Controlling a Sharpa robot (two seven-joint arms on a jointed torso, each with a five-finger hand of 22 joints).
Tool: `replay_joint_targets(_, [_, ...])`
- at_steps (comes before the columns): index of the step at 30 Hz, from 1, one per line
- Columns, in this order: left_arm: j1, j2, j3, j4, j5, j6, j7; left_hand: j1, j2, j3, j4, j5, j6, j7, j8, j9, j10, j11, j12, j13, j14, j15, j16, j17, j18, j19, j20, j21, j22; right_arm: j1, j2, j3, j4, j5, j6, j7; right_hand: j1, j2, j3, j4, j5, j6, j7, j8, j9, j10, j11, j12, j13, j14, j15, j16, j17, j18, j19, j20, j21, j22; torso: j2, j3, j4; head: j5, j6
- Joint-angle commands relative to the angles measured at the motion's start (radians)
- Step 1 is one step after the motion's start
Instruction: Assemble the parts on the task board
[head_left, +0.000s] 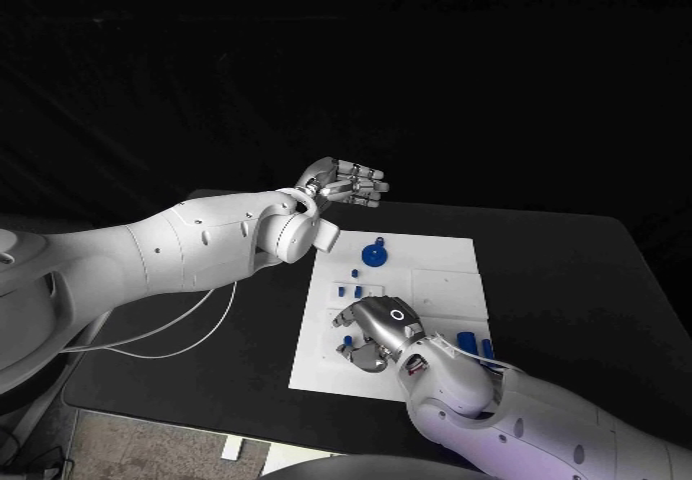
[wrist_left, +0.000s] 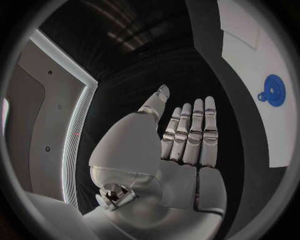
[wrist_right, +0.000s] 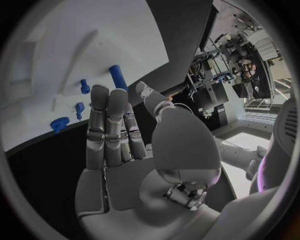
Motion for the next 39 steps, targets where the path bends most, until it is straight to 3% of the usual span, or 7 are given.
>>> replay_joint_targets(1, [0.001,0.0,0.001,0.001,0.006,0.014,0.008,-0.008,0.005,-0.007,-0.001,-0.002,-0.006,-0.001,0.001,-0.001,-0.006,-0.001,0.005,0.0,-0.006,-0.001,-0.004,0.0,0.009,0.001,0.003,0.004,-0.001,0.001,-0.022,0.015,0.029,0.048,-0.076,0.031,0.009,0.0,-0.021,0.01,0.007,-0.005,-0.001,-0.004,-0.002,-0.001,-0.002,0.002,0.0,-0.003,0.005,0.007,-0.002,0.014,0.035,0.006,0.01,-0.006,0.0,0.0007,-0.0005,-0.004,0.002])
replay_joint_targets(11, [0.0,-0.01,0.001,0.004,0.007,0.016,0.011,-0.004,0.005,-0.014,0.005,-0.003,-0.008,0.0,0.001,-0.001,-0.007,0.0,0.005,0.001,-0.007,-0.001,-0.004,0.0,0.009,0.002,0.004,0.002,-0.004,0.007,-0.168,0.129,0.118,0.3,-0.03,0.037,-0.056,0.011,-0.065,0.107,0.033,-0.003,0.001,-0.002,0.001,0.194,-0.048,0.009,0.008,-0.007,-0.019,-0.017,-0.015,-0.015,0.022,-0.016,-0.03,-0.038,-0.003,-0.0019,-0.0059,-0.021,0.01])
replay_joint_targets(16, [-0.001,-0.021,0.001,0.006,0.007,0.015,0.013,-0.005,0.004,-0.015,0.006,-0.004,-0.009,0.0,0.001,-0.001,-0.007,-0.001,0.005,0.001,-0.007,-0.001,-0.004,0.0,0.009,0.002,0.004,0.002,-0.005,0.018,-0.275,0.228,0.147,0.476,0.161,-0.002,-0.045,0.065,-0.207,0.136,0.046,0.023,-0.021,0.0,0.003,0.277,-0.1,0.218,0.219,0.004,-0.055,-0.028,0.001,-0.056,0.032,-0.056,0.0,-0.033,-0.008,0.0005,-0.0164,-0.035,0.015])
replay_joint_targets(20, [-0.004,-0.026,0.001,0.006,0.007,0.017,0.015,-0.005,0.004,-0.015,0.006,-0.004,-0.009,0.0,0.001,-0.001,-0.007,-0.001,0.005,0.001,-0.007,-0.001,-0.004,0.0,0.009,0.002,0.004,0.002,-0.005,0.035,-0.333,0.274,0.148,0.522,0.293,-0.067,-0.04,0.089,-0.224,0.165,0.043,0.038,-0.023,-0.005,0.007,0.125,-0.11,0.577,0.643,-0.008,-0.057,0.057,0.117,-0.063,0.035,-0.058,0.072,0.005,-0.013,0.0021,-0.0215,-0.049,0.018])
replay_joint_targets(23, [-0.009,-0.029,0.001,0.007,0.007,0.025,0.02,-0.006,0.003,-0.017,0.008,-0.004,-0.009,0.0,0.001,-0.001,-0.007,0.0,0.005,0.001,-0.008,-0.001,-0.004,0.0,0.009,0.002,0.004,0.002,-0.006,0.053,-0.371,0.291,0.143,0.546,0.368,-0.153,-0.068,0.12,-0.173,0.211,-0.058,0.032,-0.028,-0.003,0.008,0.112,-0.108,0.671,0.753,-0.017,-0.056,0.107,0.195,-0.064,0.041,-0.058,0.155,0.037,-0.018,0.0024,-0.0258,-0.056,0.021])
replay_joint_targets(25, [-0.012,-0.03,0.001,0.008,0.007,0.029,0.022,-0.011,-0.002,-0.022,0.012,-0.003,-0.013,0.0,0.0,-0.001,-0.009,0.0,0.005,0.001,-0.009,0.0,-0.004,-0.001,0.008,0.002,0.005,0.001,-0.007,0.059,-0.387,0.295,0.14,0.544,0.393,-0.191,-0.094,0.097,-0.089,0.241,-0.071,0.034,-0.031,-0.002,0.009,0.131,-0.112,0.791,0.876,-0.018,-0.058,0.186,0.299,-0.066,0.046,-0.06,0.236,0.075,-0.021,0.0017,-0.0262,-0.06,0.019])
replay_joint_targets(39, [-0.022,-0.047,0.0,0.026,0.01,0.046,0.038,-0.012,-0.007,-0.056,0.034,0.004,-0.018,0.001,0.001,-0.001,-0.011,0.001,0.006,0.001,-0.015,0.002,-0.004,0.0,0.008,0.002,0.008,-0.004,-0.013,0.069,-0.436,0.294,0.119,0.651,0.554,-0.36,-0.17,0.048,-0.005,0.245,-0.067,0.127,-0.066,0.002,0.112,0.182,-0.129,0.927,1.065,-0.015,-0.069,0.231,0.417,-0.079,0.041,-0.071,0.345,0.145,-0.023,-0.0014,-0.0274,-0.075,0.012])
